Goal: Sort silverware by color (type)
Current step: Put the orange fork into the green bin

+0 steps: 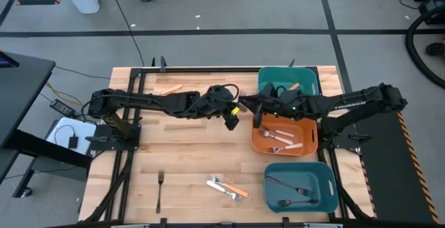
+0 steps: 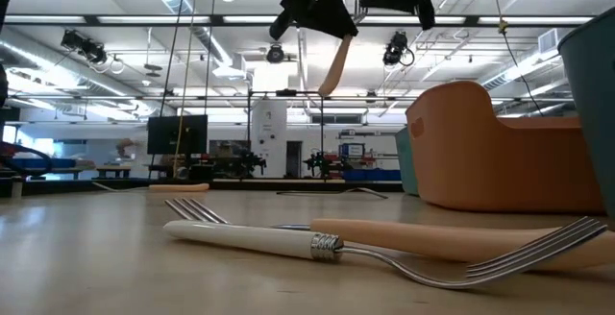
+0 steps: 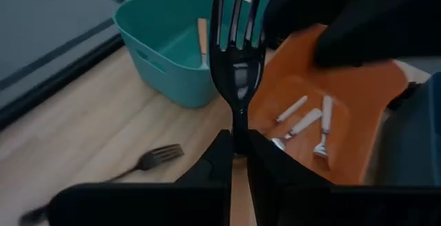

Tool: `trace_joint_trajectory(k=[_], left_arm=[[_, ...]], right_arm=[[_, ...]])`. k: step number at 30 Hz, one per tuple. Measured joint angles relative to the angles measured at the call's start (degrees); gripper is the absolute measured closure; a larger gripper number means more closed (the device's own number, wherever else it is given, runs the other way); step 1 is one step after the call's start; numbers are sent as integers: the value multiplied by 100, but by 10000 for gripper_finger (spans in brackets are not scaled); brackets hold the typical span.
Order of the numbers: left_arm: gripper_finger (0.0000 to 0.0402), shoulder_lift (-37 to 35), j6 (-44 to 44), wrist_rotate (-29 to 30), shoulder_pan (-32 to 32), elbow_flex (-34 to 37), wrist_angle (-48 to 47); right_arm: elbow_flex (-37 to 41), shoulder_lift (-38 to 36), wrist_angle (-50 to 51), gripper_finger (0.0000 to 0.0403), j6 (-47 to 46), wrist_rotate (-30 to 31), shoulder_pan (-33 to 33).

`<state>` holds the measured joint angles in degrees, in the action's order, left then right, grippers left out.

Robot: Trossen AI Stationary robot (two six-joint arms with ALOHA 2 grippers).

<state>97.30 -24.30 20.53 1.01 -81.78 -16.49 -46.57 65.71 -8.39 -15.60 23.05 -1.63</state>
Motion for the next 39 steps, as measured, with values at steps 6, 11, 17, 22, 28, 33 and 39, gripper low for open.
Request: trace_joint_trajectory(k=[6,11,17,22,28,33,39], left_arm=[[392,2,181,-144,-161,-2,70],[392,2,457,-247,-227,-2,94],[391,2,461,-396,-294,-2,104],[397,2,465,-467,-338,-2,86],[400,2,746,-513,-359,-2,156],[400,-13,763,-665,-377,-4,282],[401,-34,893,-669,-493,-4,236]], right_arm=[[4,173,-34,331,-138,-86,149],[4,169,-67,331,-135,-85,163],[4,169,-107,334,-189,-142,288],[4,166,-135,334,-434,-543,296],[4,166,-156,327,-401,-796,210],[4,152,-147,322,-589,-946,187],[4,-99,140,321,-876,-1953,50]])
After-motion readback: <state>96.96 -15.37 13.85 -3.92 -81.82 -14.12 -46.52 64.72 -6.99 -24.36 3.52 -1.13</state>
